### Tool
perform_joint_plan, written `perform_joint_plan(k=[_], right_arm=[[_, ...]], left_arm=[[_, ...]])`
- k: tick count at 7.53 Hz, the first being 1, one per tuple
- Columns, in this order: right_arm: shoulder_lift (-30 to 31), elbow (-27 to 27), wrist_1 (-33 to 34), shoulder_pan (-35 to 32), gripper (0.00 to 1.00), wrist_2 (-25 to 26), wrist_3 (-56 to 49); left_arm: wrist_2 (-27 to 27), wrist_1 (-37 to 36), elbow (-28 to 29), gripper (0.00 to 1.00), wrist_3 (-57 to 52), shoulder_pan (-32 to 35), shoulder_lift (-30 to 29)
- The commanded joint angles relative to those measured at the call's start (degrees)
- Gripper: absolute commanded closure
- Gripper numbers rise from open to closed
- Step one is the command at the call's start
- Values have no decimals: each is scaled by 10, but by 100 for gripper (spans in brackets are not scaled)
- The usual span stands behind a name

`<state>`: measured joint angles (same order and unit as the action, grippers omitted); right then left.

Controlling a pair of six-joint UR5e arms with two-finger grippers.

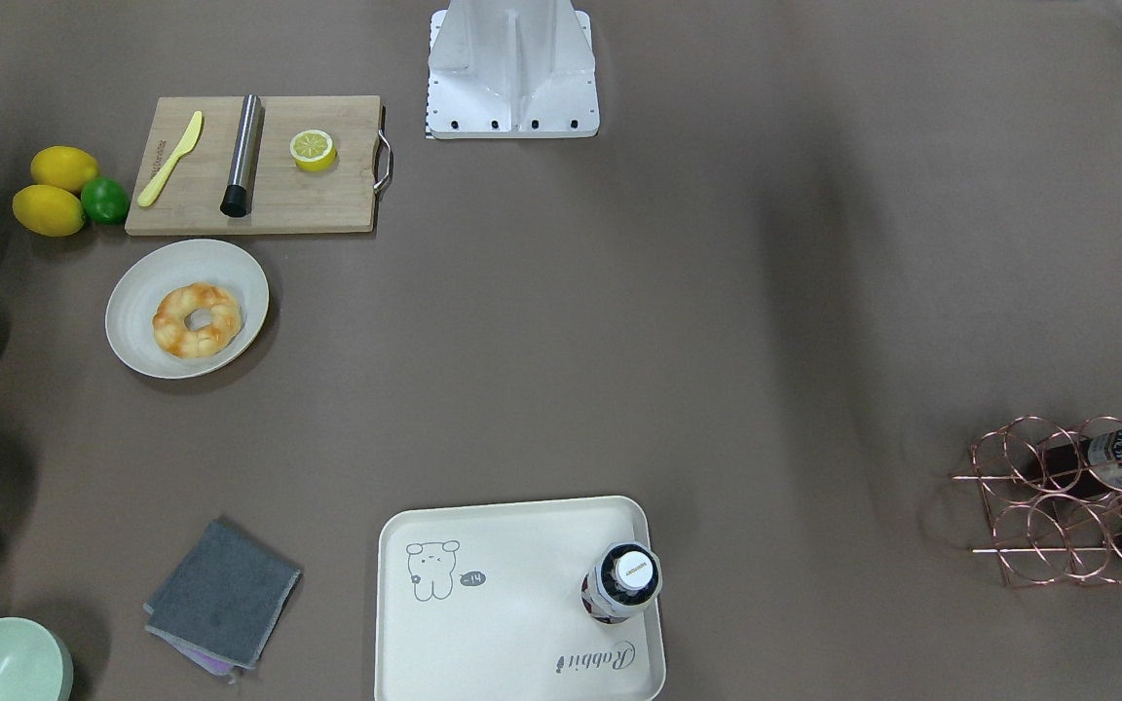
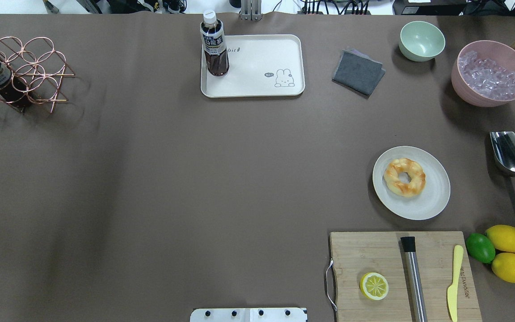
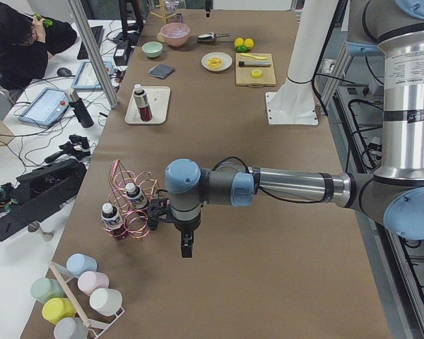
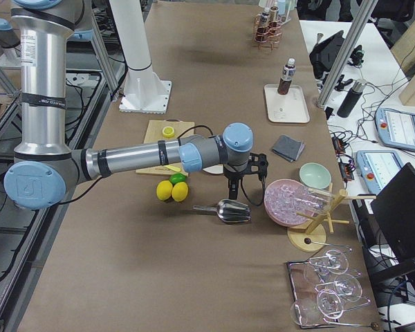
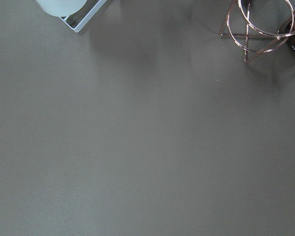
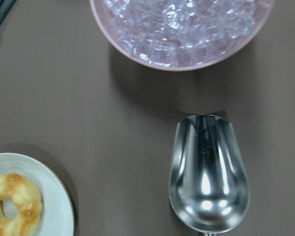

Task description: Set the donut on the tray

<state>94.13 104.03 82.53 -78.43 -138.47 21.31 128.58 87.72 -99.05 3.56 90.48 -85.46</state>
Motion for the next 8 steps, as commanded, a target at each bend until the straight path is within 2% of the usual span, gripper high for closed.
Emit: perform_joint_plan(k=[1,3,5,8], right_arm=[[25,-1,-147,89,0,4,134],[12,1,-155,163,0,38,225],[5,-7,-186,204,0,65,248],[-7,-14,-192,271,0,115,303]], left_arm=[[0,0,0,2,1,0,-1],[0,0,1,2,2,0,-1],[0,-1,3,2,3,0,-1],[-1,0,5,2,3,0,1]])
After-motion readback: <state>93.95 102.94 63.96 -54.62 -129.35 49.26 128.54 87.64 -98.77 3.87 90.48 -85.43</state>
